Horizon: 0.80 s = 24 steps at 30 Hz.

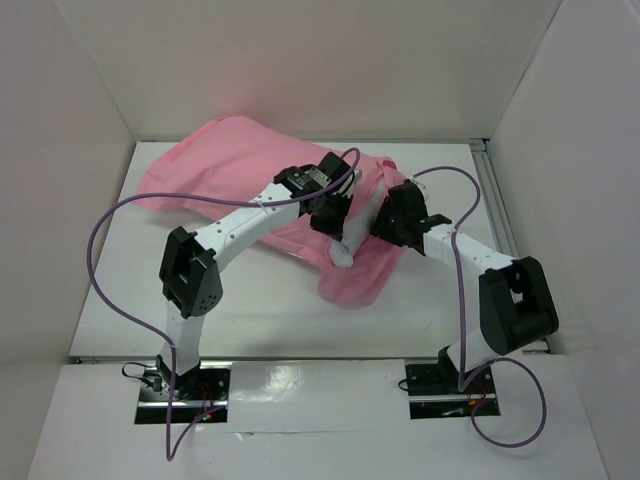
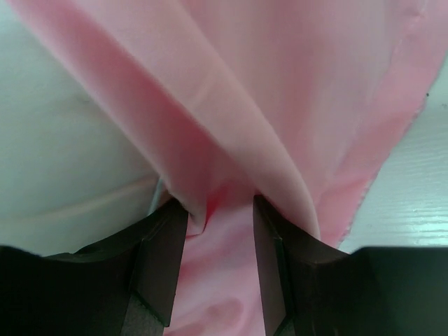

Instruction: Put the pillow into the pillowcase

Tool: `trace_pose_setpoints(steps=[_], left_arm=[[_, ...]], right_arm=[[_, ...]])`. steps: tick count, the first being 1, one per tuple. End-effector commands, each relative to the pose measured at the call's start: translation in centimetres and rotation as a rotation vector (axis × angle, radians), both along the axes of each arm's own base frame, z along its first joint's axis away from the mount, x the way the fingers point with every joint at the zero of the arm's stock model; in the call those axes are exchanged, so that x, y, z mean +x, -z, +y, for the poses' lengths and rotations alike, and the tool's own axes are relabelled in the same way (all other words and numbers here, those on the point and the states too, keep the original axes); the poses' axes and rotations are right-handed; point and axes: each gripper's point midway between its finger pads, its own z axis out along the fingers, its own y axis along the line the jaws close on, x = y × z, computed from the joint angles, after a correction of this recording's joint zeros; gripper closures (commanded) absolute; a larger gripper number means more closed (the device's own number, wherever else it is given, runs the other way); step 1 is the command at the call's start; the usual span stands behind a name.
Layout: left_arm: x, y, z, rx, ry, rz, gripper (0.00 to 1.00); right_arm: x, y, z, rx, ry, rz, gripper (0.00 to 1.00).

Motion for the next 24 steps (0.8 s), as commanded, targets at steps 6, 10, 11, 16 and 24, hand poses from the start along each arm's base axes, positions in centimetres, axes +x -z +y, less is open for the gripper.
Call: trace_pose_setpoints(steps=[6, 10, 11, 16, 24], left_arm=[[1.7, -3.8, -1.8, -0.116, 0.003, -0.083, 1.0], [2.7, -4.9, -2.2, -0.167, -0.005, -0.093, 1.0], [3.0, -5.0, -2.0, -0.185, -0.032, -0.074, 1.0], [6.3, -5.9, -2.2, -0.288, -0.155, -0.078, 1.0], [9.6, -3.4, -1.9, -0.334, -0.449, -0.058, 1.0]], right_arm=[[2.8, -0.4, 0.1, -0.05, 0.02, -0.065, 0.74], [2.0, -2.0, 0.3, -0.059, -0.048, -0.086, 1.0], [1.4, -2.6, 0.7, -0.075, -0.097, -0.096, 1.0], [-3.3, -7.7, 2.6, -0.01, -0.332, -0.156, 1.0], [-10.8, -16.4, 7.9, 0.135, -0.869, -0.327, 1.0]])
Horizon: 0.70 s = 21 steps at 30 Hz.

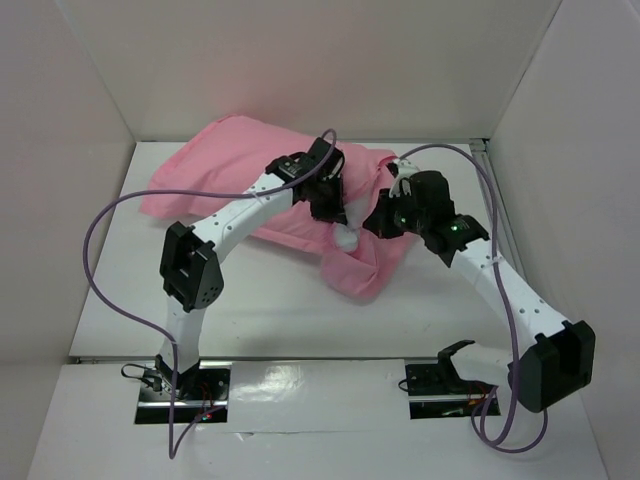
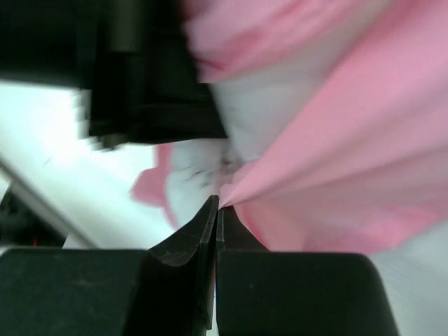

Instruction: Put the pillow into the pillowcase

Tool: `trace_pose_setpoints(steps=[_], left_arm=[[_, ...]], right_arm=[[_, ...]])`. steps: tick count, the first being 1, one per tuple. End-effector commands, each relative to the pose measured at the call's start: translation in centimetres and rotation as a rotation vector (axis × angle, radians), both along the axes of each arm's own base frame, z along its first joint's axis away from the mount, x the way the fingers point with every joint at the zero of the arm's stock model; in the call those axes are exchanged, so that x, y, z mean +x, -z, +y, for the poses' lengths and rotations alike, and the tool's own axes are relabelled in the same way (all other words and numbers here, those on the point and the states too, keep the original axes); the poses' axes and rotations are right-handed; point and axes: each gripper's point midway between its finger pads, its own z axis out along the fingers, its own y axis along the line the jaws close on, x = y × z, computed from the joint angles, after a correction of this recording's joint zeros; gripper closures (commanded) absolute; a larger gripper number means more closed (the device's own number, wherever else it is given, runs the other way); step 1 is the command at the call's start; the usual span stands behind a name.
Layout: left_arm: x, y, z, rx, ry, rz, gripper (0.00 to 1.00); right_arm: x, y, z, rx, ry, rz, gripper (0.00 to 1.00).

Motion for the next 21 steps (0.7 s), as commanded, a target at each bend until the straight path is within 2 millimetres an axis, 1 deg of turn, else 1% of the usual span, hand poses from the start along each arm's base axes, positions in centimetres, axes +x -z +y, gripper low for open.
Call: trace_pose_setpoints(steps=[1, 2, 3, 4, 5, 6, 7, 8, 9, 10, 12, 13, 14, 15, 16, 17, 18, 19, 20, 21], left_arm=[[6.1, -0.7, -1.1, -0.112, -0.226, -0.126, 1.0], [6.3, -0.9, -1.3, -0.128, -0.239, -0.127, 1.0], [6.5, -0.2, -1.3, -0.127, -0.273, -0.108, 1.0], [6.9, 0.3, -1.3, -0.123, -0.293, -0.108, 1.0], [7.1, 0.3, -1.2, -0.124, -0.312, -0.108, 1.0], [7.7, 0.7, -1.1, -0.118, -0.34, -0.117, 1.0], [7.8, 0.7, -1.0, -0.12, -0.363, -0.117, 1.0], [7.8, 1.0, -1.4, -0.121, -0.368, -0.119, 1.0], [8.0, 1.6, -1.3, -0.108, -0.374, -0.117, 1.0], [7.9, 1.6, -1.6, -0.106, -0.391, -0.122, 1.0], [8.1, 2.0, -1.8, -0.106, -0.422, -0.126, 1.0], [8.1, 1.9, -1.9, -0.113, -0.432, -0.121, 1.0], [8.0, 2.4, -1.6, -0.098, -0.44, -0.12, 1.0], [8.2, 2.3, -1.7, -0.106, -0.44, -0.127, 1.0], [8.2, 2.3, -1.7, -0.106, -0.44, -0.127, 1.0], [8.0, 2.8, -1.6, -0.102, -0.449, -0.113, 1.0], [7.8, 2.3, -1.6, -0.114, -0.431, -0.122, 1.0], [7.4, 1.3, -2.5, -0.155, -0.381, -0.122, 1.0], [7.3, 0.0, -2.8, -0.176, -0.335, -0.147, 1.0], [7.0, -0.8, -2.9, -0.189, -0.314, -0.154, 1.0]], right_arm=[[-6.1, -4.5, 4.1, 0.105, -0.422, -0.021, 1.0], [-6.9, -4.6, 4.3, 0.11, -0.462, 0.005, 1.0], [-7.5, -6.0, 4.8, 0.119, -0.514, -0.028, 1.0], [-8.1, -6.4, 5.3, 0.13, -0.554, -0.022, 1.0], [-8.9, -7.2, 5.7, 0.16, -0.597, -0.019, 1.0], [-9.4, -8.7, 6.1, 0.182, -0.633, -0.046, 1.0], [-9.9, -9.4, 6.3, 0.206, -0.657, -0.048, 1.0], [-10.8, -10.7, 6.6, 0.247, -0.704, -0.059, 1.0], [-11.2, -11.5, 6.8, 0.268, -0.725, -0.069, 1.0], [-11.6, -12.7, 7.0, 0.28, -0.752, -0.096, 1.0], [-12.7, -14.1, 7.0, 0.31, -0.794, -0.107, 1.0], [-12.9, -14.9, 7.1, 0.325, -0.802, -0.117, 1.0], [-13.3, -15.2, 7.0, 0.331, -0.814, -0.125, 1.0], [-13.6, -15.5, 6.9, 0.332, -0.816, -0.136, 1.0], [-13.4, -15.3, 6.8, 0.328, -0.796, -0.121, 1.0], [-13.2, -14.7, 6.6, 0.308, -0.773, -0.116, 1.0], [-11.8, -13.8, 6.2, 0.257, -0.683, -0.106, 1.0], [-11.1, -12.8, 6.0, 0.234, -0.643, -0.095, 1.0], [-8.9, -11.1, 5.1, 0.166, -0.507, -0.081, 1.0], [-8.2, -10.3, 4.7, 0.137, -0.46, -0.075, 1.0]])
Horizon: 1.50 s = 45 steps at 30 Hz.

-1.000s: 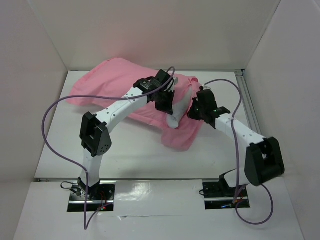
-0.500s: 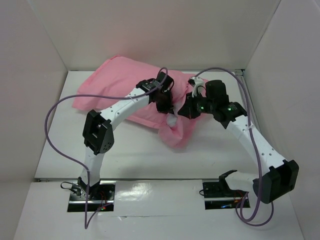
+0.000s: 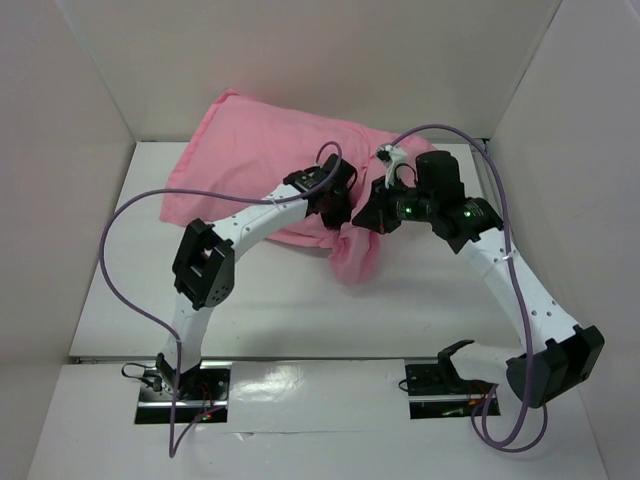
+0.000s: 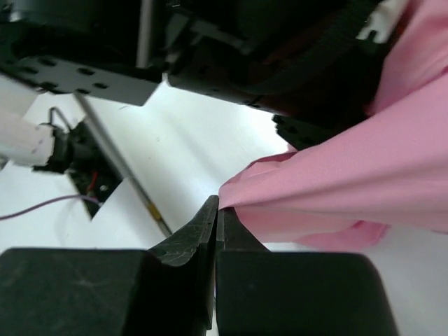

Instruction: Put the pillow into the pillowcase

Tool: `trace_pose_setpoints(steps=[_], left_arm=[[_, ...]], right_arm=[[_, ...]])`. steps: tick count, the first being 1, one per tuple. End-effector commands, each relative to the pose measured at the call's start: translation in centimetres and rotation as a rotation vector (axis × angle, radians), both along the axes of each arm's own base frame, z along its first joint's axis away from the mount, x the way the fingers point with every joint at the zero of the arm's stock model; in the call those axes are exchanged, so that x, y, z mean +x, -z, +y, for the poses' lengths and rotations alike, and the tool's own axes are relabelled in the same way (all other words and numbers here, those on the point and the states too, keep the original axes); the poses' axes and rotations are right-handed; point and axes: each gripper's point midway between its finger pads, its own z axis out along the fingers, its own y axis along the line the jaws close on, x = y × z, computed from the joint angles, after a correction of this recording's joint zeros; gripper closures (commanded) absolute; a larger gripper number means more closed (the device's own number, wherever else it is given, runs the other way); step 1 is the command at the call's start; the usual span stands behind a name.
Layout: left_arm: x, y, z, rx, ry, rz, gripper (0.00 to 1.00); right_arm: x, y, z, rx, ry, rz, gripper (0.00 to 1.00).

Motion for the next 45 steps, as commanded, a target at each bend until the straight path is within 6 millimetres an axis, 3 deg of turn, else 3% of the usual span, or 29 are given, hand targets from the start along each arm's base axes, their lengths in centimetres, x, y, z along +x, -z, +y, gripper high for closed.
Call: trace_pose_setpoints(steps=[1, 2, 3, 5, 6, 10, 11, 14, 19, 21, 22, 25, 26, 29, 30, 32, 34, 38, 40, 42, 44, 45], left_arm=[[4.4, -4.7, -0.4, -0.124, -0.014, -0.213, 1.0], [3.9, -5.4, -0.3, -0.129, 0.008, -0.222, 1.0], [3.1, -7.4, 0.2, -0.129, 0.047, -0.255, 1.0], [1.8, -8.5, 0.9, -0.116, 0.097, -0.26, 0.96], [1.1, -9.3, 1.3, -0.102, 0.134, -0.273, 0.77], [-3.0, -13.7, 1.7, -0.204, 0.239, -0.268, 0.49], [-4.6, -14.6, 2.4, -0.229, 0.246, -0.264, 0.45], [-6.5, -15.9, 3.2, -0.286, 0.251, -0.282, 0.47], [-6.6, -15.1, 4.1, -0.228, 0.257, -0.291, 0.5], [-6.0, -15.7, 3.7, -0.193, 0.268, -0.343, 0.44], [-5.6, -14.4, 3.3, -0.139, 0.29, -0.339, 0.37], [-5.4, -13.2, 2.2, -0.046, 0.323, -0.334, 0.36], [-5.4, -11.4, 1.6, -0.008, 0.345, -0.302, 0.36], [-6.0, -9.8, 1.3, 0.054, 0.36, -0.274, 0.36], [-5.8, -9.2, 1.3, 0.068, 0.355, -0.268, 0.36], [-6.4, -8.1, 1.3, 0.087, 0.376, -0.25, 0.36], [-6.4, -6.7, 0.9, 0.106, 0.382, -0.235, 0.34], [-6.0, -4.8, 0.1, 0.138, 0.398, -0.216, 0.36], [-5.1, -4.9, -0.5, 0.137, 0.389, -0.235, 0.39], [-4.3, -4.6, -0.5, 0.139, 0.378, -0.233, 0.51], [-4.0, -4.6, -0.6, 0.13, 0.377, -0.228, 0.72], [-3.4, -5.1, -0.4, 0.117, 0.355, -0.232, 0.95]], right_arm=[[-3.2, -1.5, 0.3, 0.01, -0.007, 0.031, 1.0], [-2.1, -0.9, -0.3, -0.021, 0.057, 0.031, 1.0], [-1.3, 0.1, -0.9, -0.062, 0.107, 0.045, 1.0], [0.6, 1.3, -2.6, -0.144, 0.235, 0.03, 1.0], [1.2, 2.3, -3.5, -0.174, 0.289, 0.055, 1.0], [3.6, 4.8, -5.8, -0.266, 0.45, 0.064, 1.0], [4.4, 4.9, -6.4, -0.278, 0.49, 0.049, 1.0], [5.9, 5.8, -6.3, -0.265, 0.52, 0.052, 1.0], [7.5, 6.0, -4.9, -0.218, 0.518, 0.068, 1.0], [7.7, 6.9, -5.4, -0.255, 0.552, 0.092, 1.0], [7.8, 7.4, -5.7, -0.263, 0.58, 0.117, 1.0], [7.7, 8.1, -7.1, -0.292, 0.656, 0.153, 1.0], [7.5, 8.3, -7.5, -0.303, 0.675, 0.165, 0.91], [7.5, 8.5, -9.2, -0.327, 0.752, 0.179, 0.89], [6.9, 8.4, -9.5, -0.327, 0.753, 0.179, 0.81], [6.5, 9.0, -10.5, -0.329, 0.771, 0.197, 0.81], [6.4, 8.8, -10.3, -0.3, 0.754, 0.201, 0.79], [6.4, 8.7, -9.8, -0.287, 0.726, 0.198, 0.84], [6.5, 8.5, -9.5, -0.275, 0.718, 0.194, 0.87], [6.4, 8.5, -9.4, -0.27, 0.711, 0.197, 0.91], [6.4, 8.8, -9.6, -0.271, 0.712, 0.208, 0.94], [6.4, 8.8, -9.6, -0.271, 0.712, 0.209, 0.97]])
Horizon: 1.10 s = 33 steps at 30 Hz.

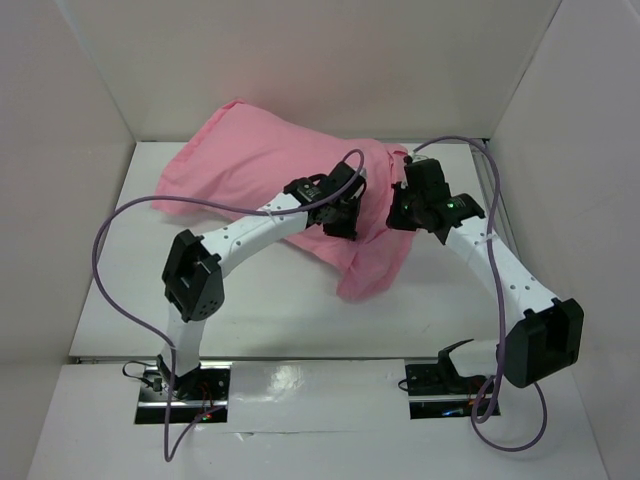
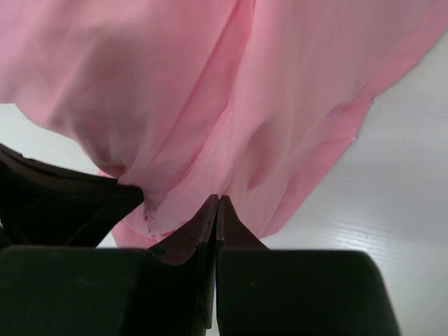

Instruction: Put the pillow into the pillowcase

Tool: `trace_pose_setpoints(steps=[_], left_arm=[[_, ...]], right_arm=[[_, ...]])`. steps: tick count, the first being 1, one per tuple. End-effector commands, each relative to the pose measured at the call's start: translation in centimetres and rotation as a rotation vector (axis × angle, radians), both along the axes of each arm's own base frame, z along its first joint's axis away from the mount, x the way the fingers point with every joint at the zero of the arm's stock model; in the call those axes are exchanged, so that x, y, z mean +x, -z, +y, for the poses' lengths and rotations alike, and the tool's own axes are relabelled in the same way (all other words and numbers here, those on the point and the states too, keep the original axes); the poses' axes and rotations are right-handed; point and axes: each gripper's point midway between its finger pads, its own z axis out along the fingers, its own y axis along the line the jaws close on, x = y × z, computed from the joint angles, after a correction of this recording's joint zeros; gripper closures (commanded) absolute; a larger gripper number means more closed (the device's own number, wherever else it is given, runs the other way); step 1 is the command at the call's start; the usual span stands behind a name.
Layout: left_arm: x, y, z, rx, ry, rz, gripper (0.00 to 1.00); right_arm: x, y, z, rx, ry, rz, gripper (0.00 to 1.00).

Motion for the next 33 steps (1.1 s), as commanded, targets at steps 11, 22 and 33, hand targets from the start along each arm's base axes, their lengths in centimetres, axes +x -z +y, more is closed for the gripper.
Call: trace_pose_setpoints(steps=[11, 22, 33], left_arm=[[0.9, -13.0, 3.0, -0.285, -0.065, -0.23, 1.0], [-5.4, -11.4, -2.7, -0.41, 0.17, -0.064, 1.0], [-4.1, -10.0, -5.9, -0.442, 0.214, -0.017, 1.0]], right_arm=[[-0.7, -0.2, -0.1, 0.043, -0.001, -0.021, 1.0], [6.7, -8.1, 3.9, 0.24, -0.005, -0.275, 1.0], [6.2, -7.2, 2.2, 0.199, 0.025, -0.243, 0.96]])
